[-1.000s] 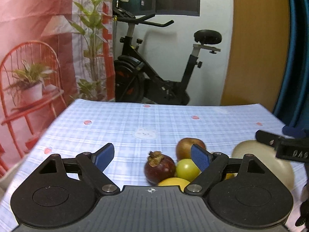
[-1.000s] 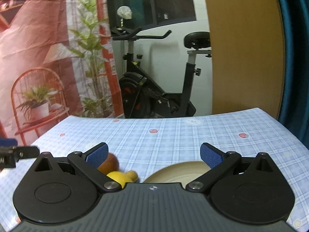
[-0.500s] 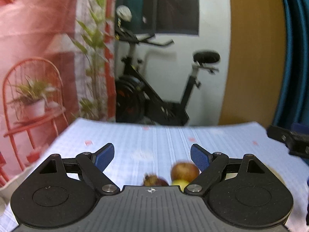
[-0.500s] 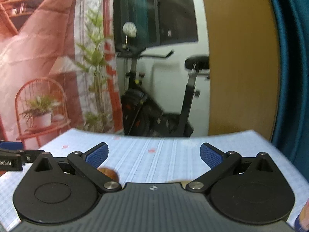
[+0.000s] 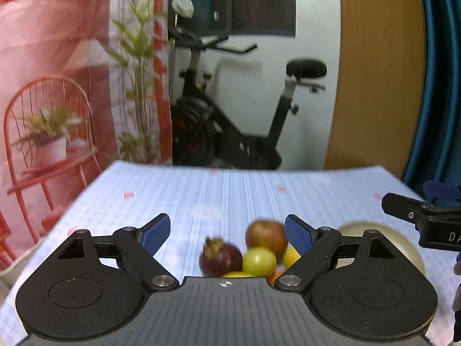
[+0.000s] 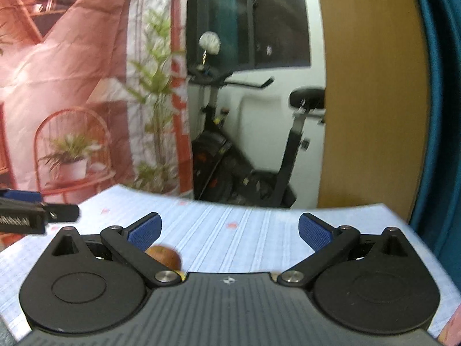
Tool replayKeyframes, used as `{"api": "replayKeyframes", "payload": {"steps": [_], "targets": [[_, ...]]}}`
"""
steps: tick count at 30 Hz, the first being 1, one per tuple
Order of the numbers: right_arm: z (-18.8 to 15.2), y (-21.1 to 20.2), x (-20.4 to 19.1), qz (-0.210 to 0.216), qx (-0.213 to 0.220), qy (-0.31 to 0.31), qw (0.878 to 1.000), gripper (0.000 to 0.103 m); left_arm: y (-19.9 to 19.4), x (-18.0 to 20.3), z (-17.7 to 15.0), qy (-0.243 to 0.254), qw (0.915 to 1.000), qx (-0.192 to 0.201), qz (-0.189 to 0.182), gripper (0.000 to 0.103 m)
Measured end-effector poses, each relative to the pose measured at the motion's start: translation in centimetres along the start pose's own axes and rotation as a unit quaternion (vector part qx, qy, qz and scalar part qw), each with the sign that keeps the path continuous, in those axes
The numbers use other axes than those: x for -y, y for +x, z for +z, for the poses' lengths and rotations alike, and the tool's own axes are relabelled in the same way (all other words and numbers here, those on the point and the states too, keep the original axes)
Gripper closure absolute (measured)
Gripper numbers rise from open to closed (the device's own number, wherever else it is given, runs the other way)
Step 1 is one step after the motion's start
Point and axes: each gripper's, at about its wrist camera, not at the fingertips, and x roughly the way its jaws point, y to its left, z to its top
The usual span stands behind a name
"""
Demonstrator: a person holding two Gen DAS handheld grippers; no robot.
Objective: Organize fruits
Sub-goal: 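Move the left gripper toward the fruit cluster beside the plate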
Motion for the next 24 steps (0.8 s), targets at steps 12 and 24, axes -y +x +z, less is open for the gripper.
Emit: {"api": "replayKeyframes", "payload": {"steps": [12, 24], "targets": [[-1.3, 1.0, 0.2, 0.044, -0.081, 0.029, 0.995, 0.0, 1.1, -1.9, -1.4, -0.024, 0.9984, -0.047, -0.019, 0.015], [-2.0, 1.9, -1.4, 0.048, -0.109, 0.002, 0.993, 0.0, 1.0, -2.1, -1.7, -0.016, 0.9992, -0.033, -0.014, 0.015]]}}
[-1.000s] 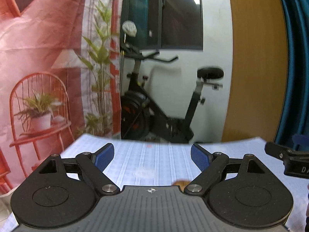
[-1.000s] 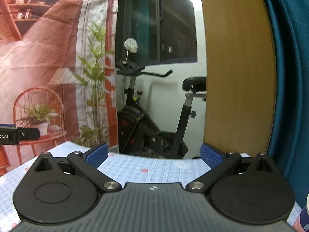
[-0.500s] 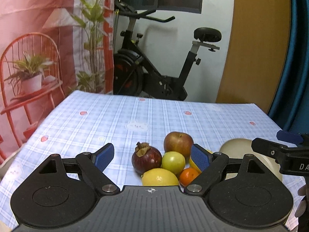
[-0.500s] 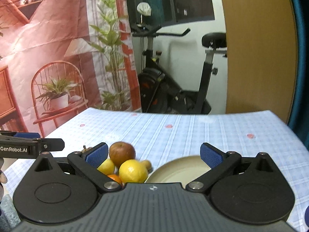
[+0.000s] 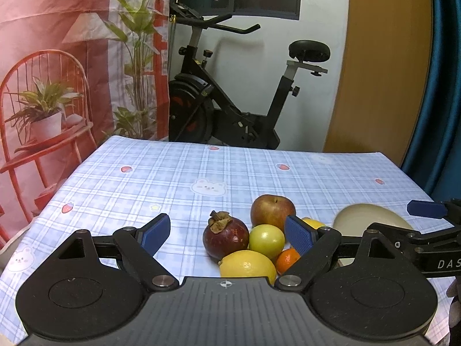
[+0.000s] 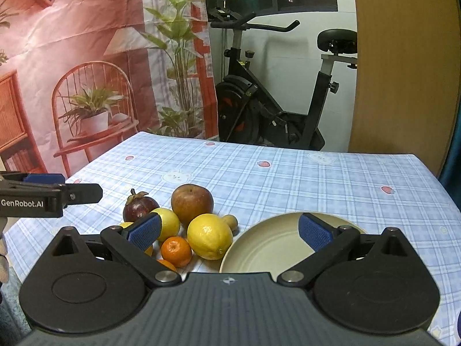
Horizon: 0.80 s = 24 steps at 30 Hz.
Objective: Organize fruits
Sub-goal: 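Move the left gripper toward the fruit cluster beside the plate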
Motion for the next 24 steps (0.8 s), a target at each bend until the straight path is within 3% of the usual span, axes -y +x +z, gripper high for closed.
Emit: {"api": "replayKeyframes", "payload": {"steps": [11, 18, 24], "targets": [[-0.5, 0.5, 0.8, -0.003, -0.004, 0.008, 1.0, 0.003, 0.4, -2.8, 0.5, -0.053, 0.9985, -0.015, 0.001, 0.015], [-0.9, 1.0, -0.5, 0.018, -0.016, -0.018, 1.0, 0.007, 0.9, -2.3, -0.3, -0.048, 0.9976, -0.042, -0.027, 0.016], [-1.2, 1.1, -1.0, 0.046, -0.029, -0.029, 0.998, 0.017, 1.2, -2.1, -1.2, -0.045, 0.9961, -0.057, -0.05, 0.028]]}}
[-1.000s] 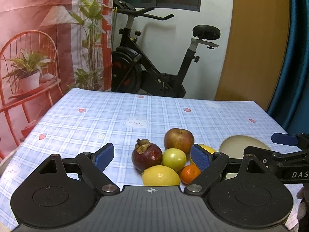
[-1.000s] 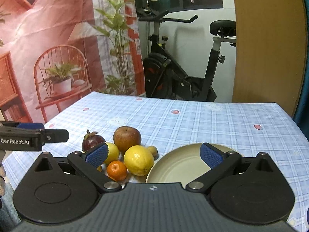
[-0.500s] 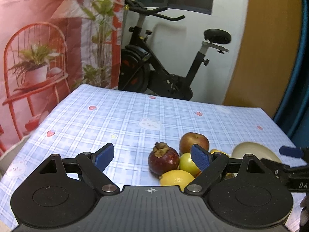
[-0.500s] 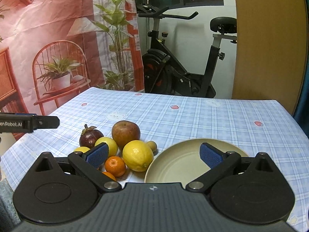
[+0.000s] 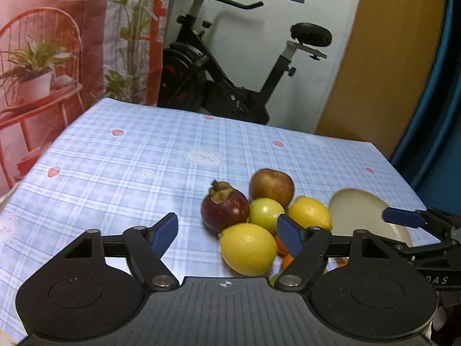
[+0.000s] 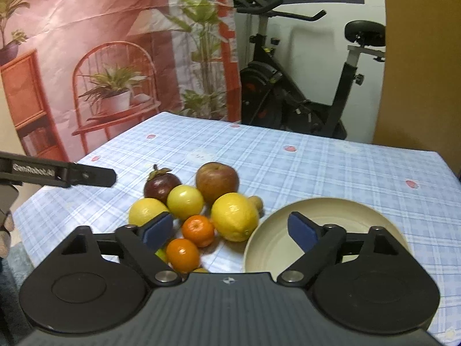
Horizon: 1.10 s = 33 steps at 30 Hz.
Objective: Organize fruits
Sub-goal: 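Move the left gripper toward the fruit cluster beside the plate, then close the left gripper around the green apple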
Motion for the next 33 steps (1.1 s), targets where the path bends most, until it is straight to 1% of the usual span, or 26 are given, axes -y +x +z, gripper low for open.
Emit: {"api": "replayKeyframes", "payload": {"steps": [2, 7, 10, 12, 15, 18, 21, 23, 25, 29, 33], "targets": [[0.0, 0.0, 0.2, 0.01, -0.004, 0.003, 1.0, 0.022, 0.0, 0.2, -0.3, 0.002, 0.9999, -0.004, -0.009, 0.032], [-0.2, -0.2, 0.2, 0.028, -0.023, 0.007, 0.999, 0.028, 0.1, 1.2, -1.0, 0.021, 0.9993, -0.017, -0.027, 0.034], [-0.6, -0.6, 0.1, 0.038, -0.036, 0.005, 0.999, 0.035, -0.1, 1.7, -1.3, 0.032, 0.9988, -0.014, -0.035, 0.04], [-1.0, -0.8, 0.1, 0.043, -0.042, 0.008, 0.998, 0.04, -0.1, 1.7, -1.3, 0.031, 0.9987, -0.014, -0.038, 0.041], [-1.3, -1.1, 0.3, 0.045, -0.045, 0.015, 0.998, 0.045, 0.0, 1.5, -1.3, 0.026, 0.9987, -0.017, -0.04, 0.041], [-1.3, -1.0, 0.0, 0.054, -0.046, 0.014, 0.997, 0.045, 0.2, 1.4, -1.4, 0.019, 0.9984, -0.024, -0.048, 0.041], [-1.0, -0.2, -0.9, 0.071, -0.057, -0.011, 0.996, 0.047, 0.6, 1.0, -1.6, 0.008, 0.9977, -0.036, -0.057, 0.042], [-0.8, 0.7, -1.7, 0.091, -0.074, -0.032, 0.993, 0.048, 1.0, 0.8, -1.7, 0.001, 0.9973, -0.042, -0.061, 0.044], [-0.8, 1.7, -2.6, 0.108, -0.093, -0.052, 0.988, 0.05, 1.3, 0.6, -1.8, -0.006, 0.9967, -0.048, -0.065, 0.049], [-0.9, 3.7, -4.1, 0.139, -0.131, -0.079, 0.978, 0.051, 1.9, 0.4, -2.1, -0.013, 0.995, -0.061, -0.078, 0.049], [-1.2, 5.2, -4.4, 0.145, -0.159, -0.081, 0.973, 0.053, 2.4, 0.4, -2.5, -0.012, 0.9924, -0.075, -0.097, 0.049]]}}
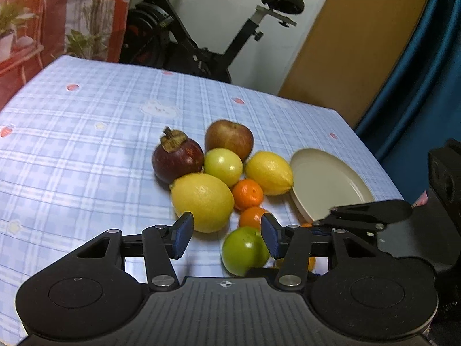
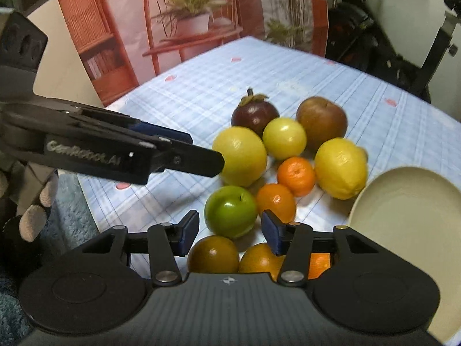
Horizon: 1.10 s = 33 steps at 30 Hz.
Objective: Organize fruits
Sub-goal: 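Close the left gripper around the green apple, then carry the green apple onto the cream plate and open the left gripper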
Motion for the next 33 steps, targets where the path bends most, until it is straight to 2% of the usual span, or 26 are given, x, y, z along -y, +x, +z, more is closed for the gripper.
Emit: {"api": "replayKeyframes", "payload": {"steps": [4, 8, 17, 19, 27, 33], "targets": [[0.1, 0.7, 0.1, 0.008, -0.01, 0.007, 1.0, 0.055, 0.9, 0.2, -0.4, 0.006, 0.9994, -0.017, -0.03, 0.049], [0.0, 1.0, 0.4, 0.009, -0.018, 0.013, 1.0, 0.056, 1.7, 0.2, -0.7, 0.009, 0.9989, -0.025, -0.038, 0.049], [0.0, 1.4, 0.3, 0.01, -0.016, 0.021, 1.0, 0.056, 3.7, -0.8, -1.1, -0.019, 0.9978, -0.047, -0.044, 0.049], [-0.1, 1.6, 0.3, 0.01, -0.015, 0.021, 1.0, 0.056, 4.1, -1.0, -1.2, -0.025, 0.9975, -0.047, -0.046, 0.057], [-0.6, 1.8, 0.0, 0.003, 0.0, 0.027, 1.0, 0.057, 3.8, -0.7, -1.3, -0.018, 0.9978, -0.042, -0.047, 0.057], [-1.0, 0.6, -0.5, -0.014, 0.028, 0.02, 0.999, 0.057, 2.5, 0.1, -0.7, 0.0, 0.9981, -0.016, -0.059, 0.057]]}}
